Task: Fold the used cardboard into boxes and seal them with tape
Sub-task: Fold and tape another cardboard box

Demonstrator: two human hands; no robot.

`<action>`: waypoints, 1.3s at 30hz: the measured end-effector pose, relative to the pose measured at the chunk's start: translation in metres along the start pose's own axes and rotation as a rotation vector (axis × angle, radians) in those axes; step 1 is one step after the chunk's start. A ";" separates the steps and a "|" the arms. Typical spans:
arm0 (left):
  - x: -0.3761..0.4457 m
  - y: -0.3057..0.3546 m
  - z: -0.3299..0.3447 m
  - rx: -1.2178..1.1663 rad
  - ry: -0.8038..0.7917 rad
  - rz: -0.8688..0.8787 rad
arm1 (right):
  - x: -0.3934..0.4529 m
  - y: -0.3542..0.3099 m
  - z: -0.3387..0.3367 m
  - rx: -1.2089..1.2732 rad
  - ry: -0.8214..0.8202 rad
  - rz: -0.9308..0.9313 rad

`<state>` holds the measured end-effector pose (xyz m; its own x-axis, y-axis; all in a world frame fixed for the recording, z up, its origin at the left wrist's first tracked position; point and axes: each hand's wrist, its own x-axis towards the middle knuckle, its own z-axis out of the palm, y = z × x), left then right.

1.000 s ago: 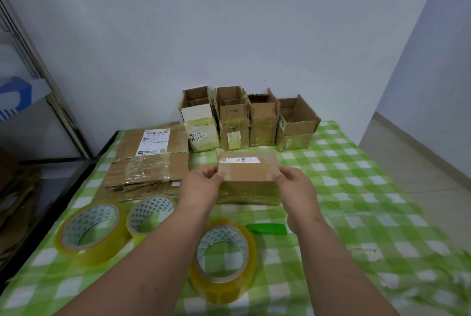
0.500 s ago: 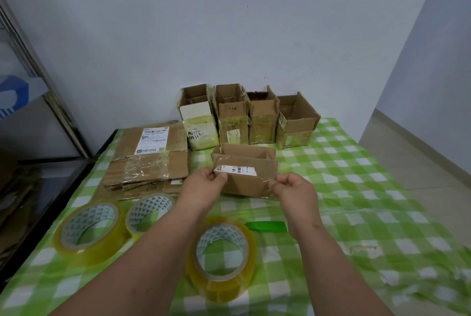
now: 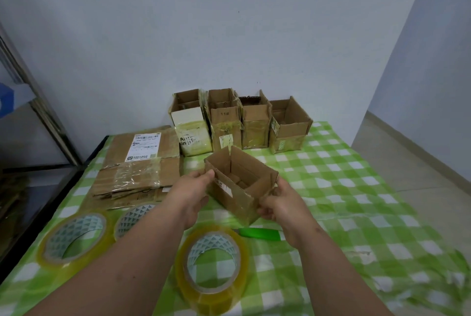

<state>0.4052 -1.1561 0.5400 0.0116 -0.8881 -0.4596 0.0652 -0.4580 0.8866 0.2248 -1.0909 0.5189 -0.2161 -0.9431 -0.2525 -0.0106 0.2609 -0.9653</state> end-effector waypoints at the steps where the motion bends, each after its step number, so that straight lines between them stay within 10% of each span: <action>1: 0.001 0.000 0.003 0.016 -0.011 0.008 | -0.001 -0.001 0.000 -0.039 -0.004 0.000; 27: -0.032 0.008 0.154 0.574 -0.538 0.343 | 0.002 0.011 -0.105 -0.027 0.815 -0.221; 39: 0.008 0.036 0.242 0.668 -0.595 0.598 | 0.085 -0.033 -0.175 -0.011 0.797 -0.202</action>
<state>0.1659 -1.1898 0.5813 -0.6384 -0.7697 -0.0019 -0.3500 0.2882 0.8913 0.0359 -1.1436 0.5408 -0.8375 -0.5438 0.0530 -0.1324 0.1079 -0.9853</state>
